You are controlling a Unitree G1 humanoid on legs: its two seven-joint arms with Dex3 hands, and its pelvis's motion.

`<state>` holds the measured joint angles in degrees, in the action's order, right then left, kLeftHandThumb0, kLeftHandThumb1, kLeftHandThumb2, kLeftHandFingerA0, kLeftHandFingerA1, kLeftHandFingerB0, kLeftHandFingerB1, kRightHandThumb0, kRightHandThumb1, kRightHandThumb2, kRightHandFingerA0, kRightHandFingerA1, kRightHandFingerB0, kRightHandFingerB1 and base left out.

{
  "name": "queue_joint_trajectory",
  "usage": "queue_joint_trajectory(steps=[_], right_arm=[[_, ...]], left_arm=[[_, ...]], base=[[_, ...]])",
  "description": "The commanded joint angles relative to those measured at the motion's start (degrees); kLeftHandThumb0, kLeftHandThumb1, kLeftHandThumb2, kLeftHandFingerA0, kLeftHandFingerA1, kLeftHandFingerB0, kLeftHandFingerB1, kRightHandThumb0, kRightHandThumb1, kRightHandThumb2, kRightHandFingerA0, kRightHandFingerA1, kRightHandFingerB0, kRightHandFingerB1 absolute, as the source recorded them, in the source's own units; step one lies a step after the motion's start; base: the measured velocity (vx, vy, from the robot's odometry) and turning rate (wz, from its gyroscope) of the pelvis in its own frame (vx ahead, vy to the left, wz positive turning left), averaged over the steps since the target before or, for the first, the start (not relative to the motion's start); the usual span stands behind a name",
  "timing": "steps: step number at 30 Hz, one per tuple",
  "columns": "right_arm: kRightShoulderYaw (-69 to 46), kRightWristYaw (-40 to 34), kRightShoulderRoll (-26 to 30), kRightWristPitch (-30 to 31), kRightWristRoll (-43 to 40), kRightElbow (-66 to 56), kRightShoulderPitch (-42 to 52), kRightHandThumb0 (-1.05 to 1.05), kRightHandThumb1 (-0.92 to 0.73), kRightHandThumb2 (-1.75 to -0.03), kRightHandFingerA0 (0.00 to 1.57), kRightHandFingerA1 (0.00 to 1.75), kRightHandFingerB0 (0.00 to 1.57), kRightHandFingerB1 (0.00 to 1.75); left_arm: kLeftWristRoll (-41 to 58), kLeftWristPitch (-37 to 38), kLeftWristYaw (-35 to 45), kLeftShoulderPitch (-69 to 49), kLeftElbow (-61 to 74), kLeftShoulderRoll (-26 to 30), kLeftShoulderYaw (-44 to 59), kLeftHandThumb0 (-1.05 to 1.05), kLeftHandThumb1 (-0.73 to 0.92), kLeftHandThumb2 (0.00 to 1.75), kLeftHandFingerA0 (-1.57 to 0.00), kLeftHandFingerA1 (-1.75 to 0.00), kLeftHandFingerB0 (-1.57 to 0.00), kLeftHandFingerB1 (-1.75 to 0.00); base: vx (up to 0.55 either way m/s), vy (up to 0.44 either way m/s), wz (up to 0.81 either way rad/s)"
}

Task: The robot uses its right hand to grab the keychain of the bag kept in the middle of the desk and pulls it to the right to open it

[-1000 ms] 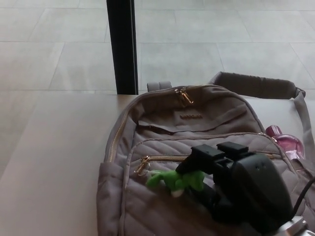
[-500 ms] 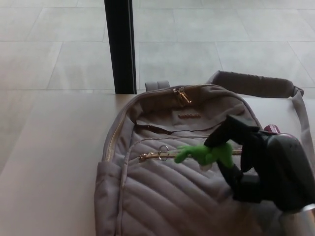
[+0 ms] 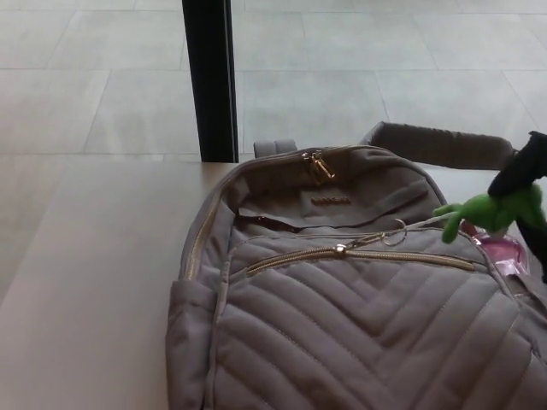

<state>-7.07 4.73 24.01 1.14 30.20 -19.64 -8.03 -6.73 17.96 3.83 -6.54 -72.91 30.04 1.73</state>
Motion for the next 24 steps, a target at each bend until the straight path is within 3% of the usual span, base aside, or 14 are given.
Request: queue_joint_trajectory(steps=[1, 8, 13, 14, 17, 18, 24], right_arm=[[-5.23, -0.95, 5.01, -5.70, -3.75, 4.93, 1.15, -0.19, -0.39, -1.24, 0.94, 1.75, 0.80, 1.50], [-12.70, -3.44, 9.53, -7.35, -5.09, 14.21, 1.16, -0.13, -0.37, -1.26, 0.92, 1.75, 0.84, 1.45], [-17.12, -4.57, 12.50, -7.41, -5.22, 20.13, 2.44, -0.17, -0.39, -1.21, 0.94, 1.75, 0.79, 1.53], [-18.71, -5.39, 13.71, -8.82, -5.50, 22.74, 3.39, -0.28, -0.40, -1.18, 1.25, 1.42, 1.01, 1.27], [-20.81, -7.14, 15.81, -13.00, -6.22, 28.26, 4.79, -0.32, -0.45, -1.16, 1.22, 1.40, 0.99, 1.27], [-21.30, -7.84, 16.45, -12.81, -5.70, 29.64, 5.25, -0.32, -0.49, -1.16, 0.97, 1.75, 0.78, 1.59], [-22.37, -11.97, 18.33, -16.28, -4.85, 36.54, 7.60, -0.34, -0.49, -1.12, 1.01, 1.75, 0.82, 1.61]], left_arm=[[-0.70, 0.40, -0.53, -0.08, -0.96, 0.98, 0.15, -0.73, 0.82, 0.65, -0.77, -0.63, -0.65, -0.42], [-0.55, 0.14, -0.68, -0.33, -1.42, 0.88, 0.57, -0.73, 0.83, 0.65, -0.79, -0.61, -0.65, -0.42], [-0.64, -0.23, -0.58, -0.18, -1.64, 0.72, 0.46, -0.74, 0.83, 0.65, -0.78, -0.61, -0.64, -0.42], [-0.80, 0.02, -0.65, -0.36, -1.39, 0.74, 0.28, -0.72, 0.84, 0.65, -0.76, -0.62, -0.64, -0.43], [-0.20, 0.36, -0.29, -0.90, -0.93, 0.89, 0.70, -0.74, 0.83, 0.65, -0.75, -0.63, -0.63, -0.43], [-0.25, 0.24, -0.28, -0.94, -0.97, 0.94, 0.67, -0.75, 0.84, 0.65, -0.75, -0.63, -0.63, -0.43], [-0.16, -0.23, 0.03, -1.20, -1.28, 0.82, 0.86, -0.76, 0.83, 0.65, -0.77, -0.58, -0.62, -0.42]], base=[[0.00, 0.000, 0.00], [0.00, 0.000, 0.00], [0.00, 0.000, 0.00], [0.00, 0.000, 0.00], [0.00, 0.000, 0.00], [0.00, 0.000, 0.00], [0.00, 0.000, 0.00]])
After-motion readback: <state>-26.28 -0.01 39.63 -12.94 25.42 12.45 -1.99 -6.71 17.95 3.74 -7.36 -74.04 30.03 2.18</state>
